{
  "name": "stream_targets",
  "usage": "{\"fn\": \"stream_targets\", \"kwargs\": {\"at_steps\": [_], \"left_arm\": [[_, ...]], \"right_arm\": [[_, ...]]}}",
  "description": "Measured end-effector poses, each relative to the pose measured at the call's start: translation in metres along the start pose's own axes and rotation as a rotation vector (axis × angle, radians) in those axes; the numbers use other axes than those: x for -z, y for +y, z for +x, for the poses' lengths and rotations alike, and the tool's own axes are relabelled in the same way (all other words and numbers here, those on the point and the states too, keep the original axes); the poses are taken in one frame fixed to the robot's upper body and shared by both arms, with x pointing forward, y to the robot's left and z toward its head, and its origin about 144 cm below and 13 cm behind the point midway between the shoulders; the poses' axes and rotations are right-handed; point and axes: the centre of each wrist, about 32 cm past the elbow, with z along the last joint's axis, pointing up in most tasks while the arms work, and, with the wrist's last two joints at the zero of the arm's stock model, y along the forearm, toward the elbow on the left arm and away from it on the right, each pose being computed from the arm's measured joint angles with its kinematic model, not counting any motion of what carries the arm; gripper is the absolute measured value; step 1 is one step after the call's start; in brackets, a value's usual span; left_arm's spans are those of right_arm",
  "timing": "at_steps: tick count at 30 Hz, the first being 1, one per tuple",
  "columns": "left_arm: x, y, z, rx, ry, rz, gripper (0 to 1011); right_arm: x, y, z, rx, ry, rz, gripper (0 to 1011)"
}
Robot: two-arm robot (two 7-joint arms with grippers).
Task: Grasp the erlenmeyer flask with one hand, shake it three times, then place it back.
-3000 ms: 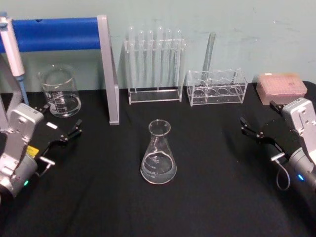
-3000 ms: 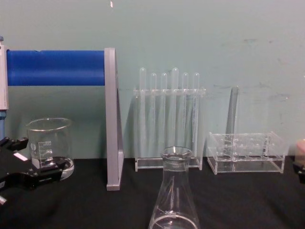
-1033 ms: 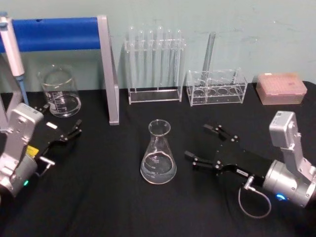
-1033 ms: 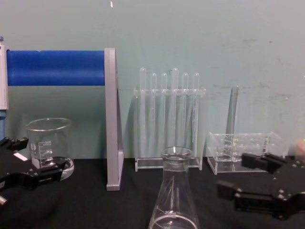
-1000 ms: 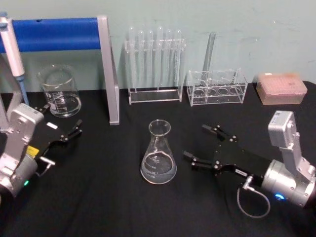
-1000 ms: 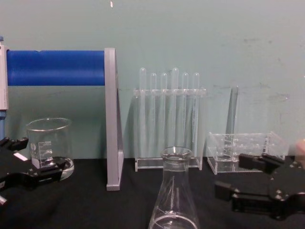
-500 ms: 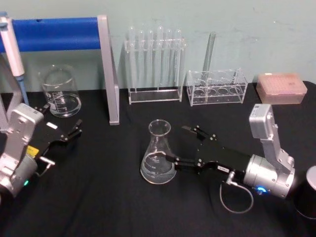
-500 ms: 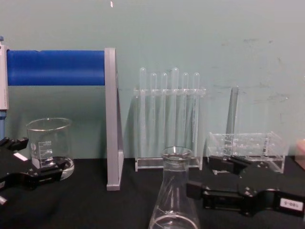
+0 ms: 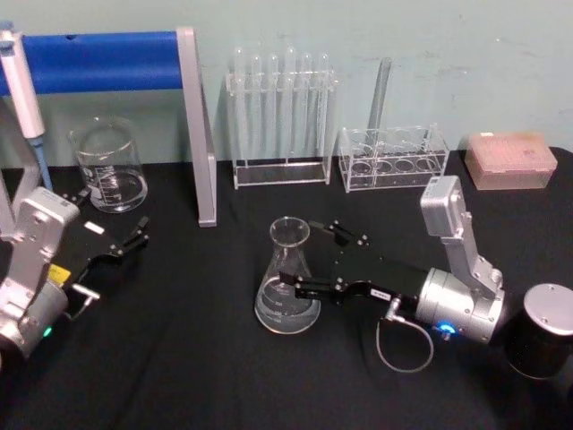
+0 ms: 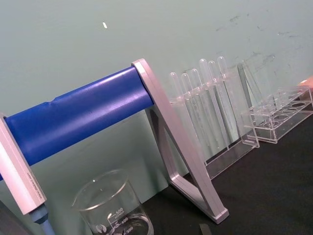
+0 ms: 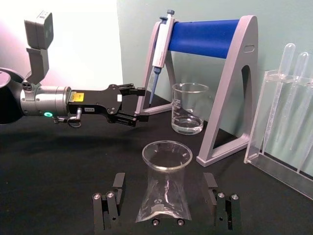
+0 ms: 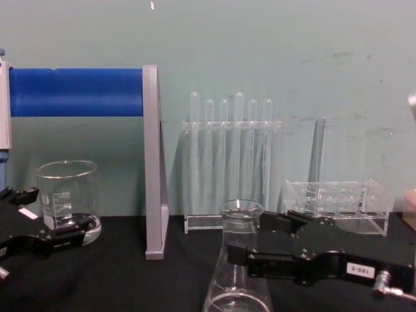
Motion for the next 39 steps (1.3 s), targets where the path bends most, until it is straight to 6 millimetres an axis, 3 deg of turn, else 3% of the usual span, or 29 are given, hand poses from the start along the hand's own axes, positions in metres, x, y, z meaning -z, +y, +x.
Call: {"fn": "stream_targets", "kwargs": {"at_steps": [16,39], "left_arm": [[0.000,0.000,0.000,0.000,0.000,0.000,1001],[0.000,0.000,0.000,0.000,0.000,0.000,1001]], "right_arm": [[0.002,0.017,0.002,-0.013,-0.003,-0.001,1000],[0.002,0.020,0.001,-0.003,-0.008,-0.004,1000]]}}
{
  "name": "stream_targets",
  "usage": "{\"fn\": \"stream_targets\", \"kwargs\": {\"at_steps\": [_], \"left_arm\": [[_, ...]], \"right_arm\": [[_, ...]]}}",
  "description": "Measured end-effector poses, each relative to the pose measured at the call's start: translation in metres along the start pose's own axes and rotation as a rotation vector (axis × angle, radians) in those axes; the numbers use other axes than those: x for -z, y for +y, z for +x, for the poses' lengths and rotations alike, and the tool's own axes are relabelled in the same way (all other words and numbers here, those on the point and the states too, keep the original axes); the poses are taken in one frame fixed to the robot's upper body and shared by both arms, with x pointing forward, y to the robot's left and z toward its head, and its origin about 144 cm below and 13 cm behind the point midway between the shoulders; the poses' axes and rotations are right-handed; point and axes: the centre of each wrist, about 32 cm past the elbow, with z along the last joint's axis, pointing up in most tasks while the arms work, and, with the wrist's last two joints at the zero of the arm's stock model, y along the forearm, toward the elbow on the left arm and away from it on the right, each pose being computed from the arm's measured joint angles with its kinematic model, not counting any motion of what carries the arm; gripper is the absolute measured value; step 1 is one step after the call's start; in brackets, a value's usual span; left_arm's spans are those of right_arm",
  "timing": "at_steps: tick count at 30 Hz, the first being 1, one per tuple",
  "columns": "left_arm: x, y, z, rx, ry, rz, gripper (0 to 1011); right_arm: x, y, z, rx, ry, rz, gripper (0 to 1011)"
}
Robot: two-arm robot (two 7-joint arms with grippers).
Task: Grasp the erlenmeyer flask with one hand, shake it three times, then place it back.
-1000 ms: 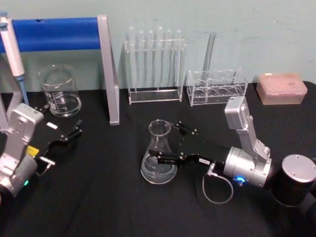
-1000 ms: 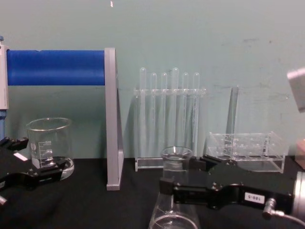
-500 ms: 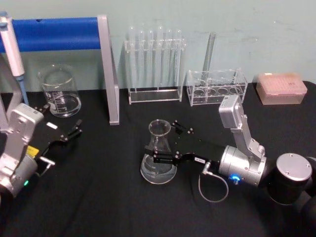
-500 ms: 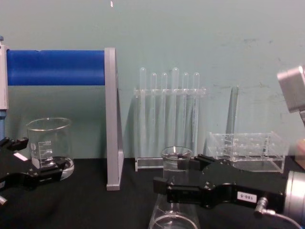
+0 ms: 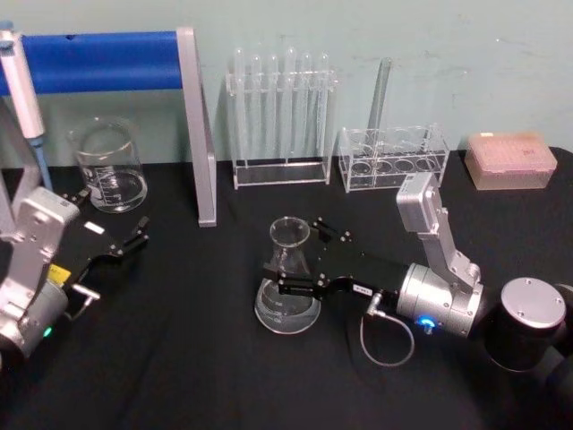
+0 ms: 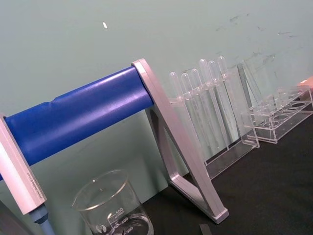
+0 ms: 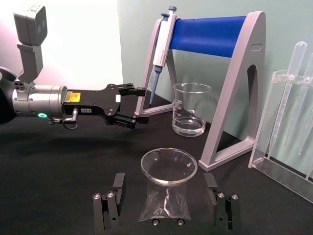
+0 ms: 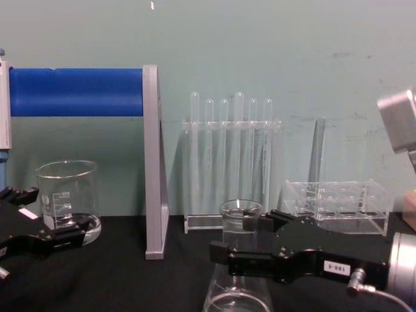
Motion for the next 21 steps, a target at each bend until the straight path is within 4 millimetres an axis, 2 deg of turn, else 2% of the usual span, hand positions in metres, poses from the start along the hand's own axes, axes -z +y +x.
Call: {"fn": "stream_targets", "kwargs": {"at_steps": [18,21], "left_arm": [[0.0000,0.0000,0.0000,0.000,0.000,0.000,1001],[0.0000,0.0000,0.0000,0.000,0.000,0.000,1001]], "right_arm": [[-0.0001,-0.0002,0.0000,-0.001,0.001,0.001,1000],[-0.0001,-0.0002,0.0000,-0.001,0.001,0.001,950]]}}
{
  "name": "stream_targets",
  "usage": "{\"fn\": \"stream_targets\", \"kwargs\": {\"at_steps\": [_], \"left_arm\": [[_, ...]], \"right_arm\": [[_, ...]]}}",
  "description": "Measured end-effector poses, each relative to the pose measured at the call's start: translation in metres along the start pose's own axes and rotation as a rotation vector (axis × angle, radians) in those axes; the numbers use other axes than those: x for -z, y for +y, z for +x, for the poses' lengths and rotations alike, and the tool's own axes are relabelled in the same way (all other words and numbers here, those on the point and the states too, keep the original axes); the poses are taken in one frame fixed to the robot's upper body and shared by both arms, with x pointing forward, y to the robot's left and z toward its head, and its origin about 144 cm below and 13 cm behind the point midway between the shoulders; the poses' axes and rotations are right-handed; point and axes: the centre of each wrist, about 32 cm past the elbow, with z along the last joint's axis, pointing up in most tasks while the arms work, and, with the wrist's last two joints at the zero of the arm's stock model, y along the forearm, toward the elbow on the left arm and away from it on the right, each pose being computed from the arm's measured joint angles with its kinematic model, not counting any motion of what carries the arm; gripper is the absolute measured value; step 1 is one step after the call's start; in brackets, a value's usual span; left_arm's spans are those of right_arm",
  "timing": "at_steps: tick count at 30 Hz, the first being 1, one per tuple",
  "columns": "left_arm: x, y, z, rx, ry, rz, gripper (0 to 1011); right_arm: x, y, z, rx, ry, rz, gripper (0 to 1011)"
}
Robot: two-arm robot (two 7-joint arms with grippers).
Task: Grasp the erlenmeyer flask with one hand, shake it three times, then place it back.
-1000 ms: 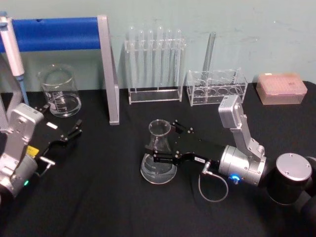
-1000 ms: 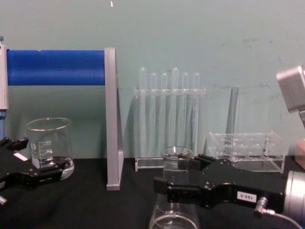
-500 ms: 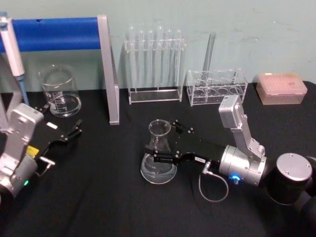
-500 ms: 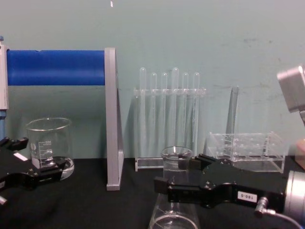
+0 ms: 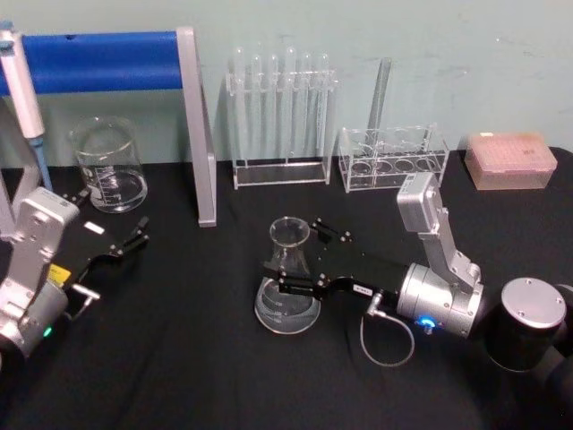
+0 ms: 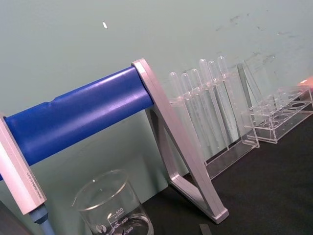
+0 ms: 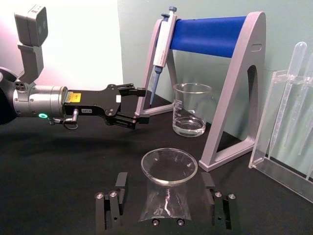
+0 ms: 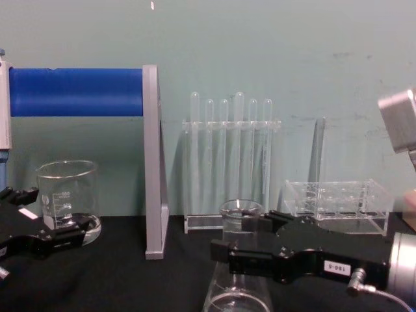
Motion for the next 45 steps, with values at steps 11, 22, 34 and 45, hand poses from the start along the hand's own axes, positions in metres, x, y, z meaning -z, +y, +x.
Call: {"fn": "stream_targets", "kwargs": {"at_steps": [11,22,34,45], "left_arm": [[0.0000,0.0000,0.0000,0.000,0.000,0.000,1001],[0.0000,0.0000,0.0000,0.000,0.000,0.000,1001],[0.0000,0.0000,0.0000,0.000,0.000,0.000,1001],[0.0000,0.0000,0.0000,0.000,0.000,0.000,1001]], "right_arm": [[0.0000,0.0000,0.0000,0.000,0.000,0.000,661],[0.0000,0.0000,0.0000,0.000,0.000,0.000,449],[0.0000,0.0000,0.0000,0.000,0.000,0.000,449],[-0.0041,-0.0011,0.0004,0.018,0.015,-0.003,449]]}}
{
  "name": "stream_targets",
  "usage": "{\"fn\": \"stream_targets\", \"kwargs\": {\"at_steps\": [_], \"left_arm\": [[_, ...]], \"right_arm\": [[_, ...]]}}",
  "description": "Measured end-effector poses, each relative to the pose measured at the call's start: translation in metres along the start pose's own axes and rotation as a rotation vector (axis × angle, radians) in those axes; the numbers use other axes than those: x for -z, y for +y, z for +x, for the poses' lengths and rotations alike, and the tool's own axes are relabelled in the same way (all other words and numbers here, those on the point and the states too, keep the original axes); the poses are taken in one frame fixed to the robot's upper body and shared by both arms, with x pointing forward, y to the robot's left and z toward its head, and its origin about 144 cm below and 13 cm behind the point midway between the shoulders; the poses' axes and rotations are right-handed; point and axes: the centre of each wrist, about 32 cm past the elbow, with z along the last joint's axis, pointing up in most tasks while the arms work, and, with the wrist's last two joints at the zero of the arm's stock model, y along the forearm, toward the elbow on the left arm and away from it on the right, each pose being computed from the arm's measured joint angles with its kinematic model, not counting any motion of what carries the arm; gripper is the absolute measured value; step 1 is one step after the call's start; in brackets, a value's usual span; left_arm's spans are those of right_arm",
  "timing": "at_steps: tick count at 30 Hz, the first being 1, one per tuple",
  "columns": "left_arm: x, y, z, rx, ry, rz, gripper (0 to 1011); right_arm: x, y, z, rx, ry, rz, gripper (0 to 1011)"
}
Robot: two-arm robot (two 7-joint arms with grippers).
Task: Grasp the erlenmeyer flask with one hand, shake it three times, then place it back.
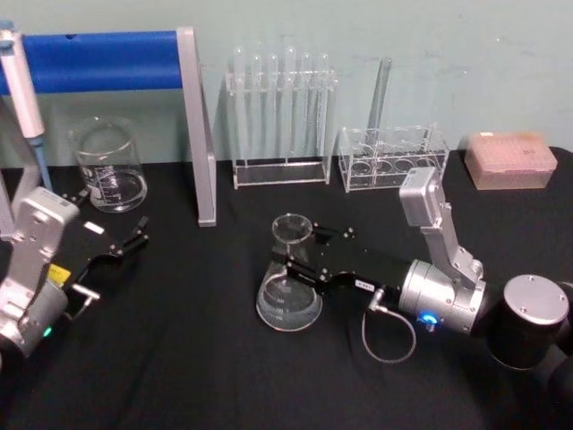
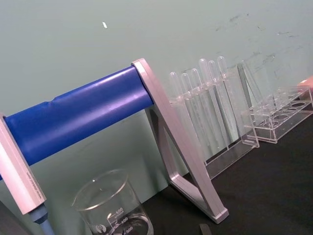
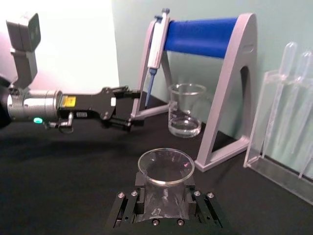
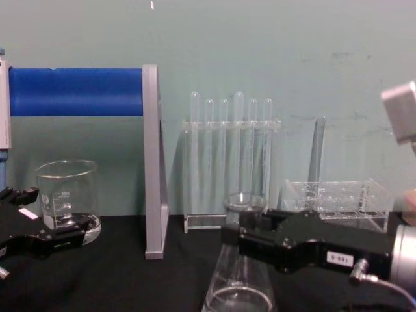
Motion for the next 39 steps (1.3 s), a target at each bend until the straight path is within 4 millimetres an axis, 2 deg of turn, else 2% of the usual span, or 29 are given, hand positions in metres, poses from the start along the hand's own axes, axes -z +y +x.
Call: {"fn": "stream_targets", "kwargs": {"at_steps": [6,12,22,30,39], "left_arm": [[0.000,0.000,0.000,0.000,0.000,0.000,1001],[0.000,0.000,0.000,0.000,0.000,0.000,1001],[0.000,0.000,0.000,0.000,0.000,0.000,1001],[0.000,0.000,0.000,0.000,0.000,0.000,1001],[0.000,0.000,0.000,0.000,0.000,0.000,1001]], "right_arm": [[-0.013,-0.003,-0.001,0.021,-0.003,0.043,449],[-0.035,-0.007,-0.005,0.084,-0.016,0.099,449],[-0.066,-0.021,-0.031,0.300,-0.019,0.187,449],[-0.070,-0.026,-0.041,0.412,-0.008,0.189,449],[-0.069,-0.026,-0.044,0.419,-0.016,0.174,449]]}}
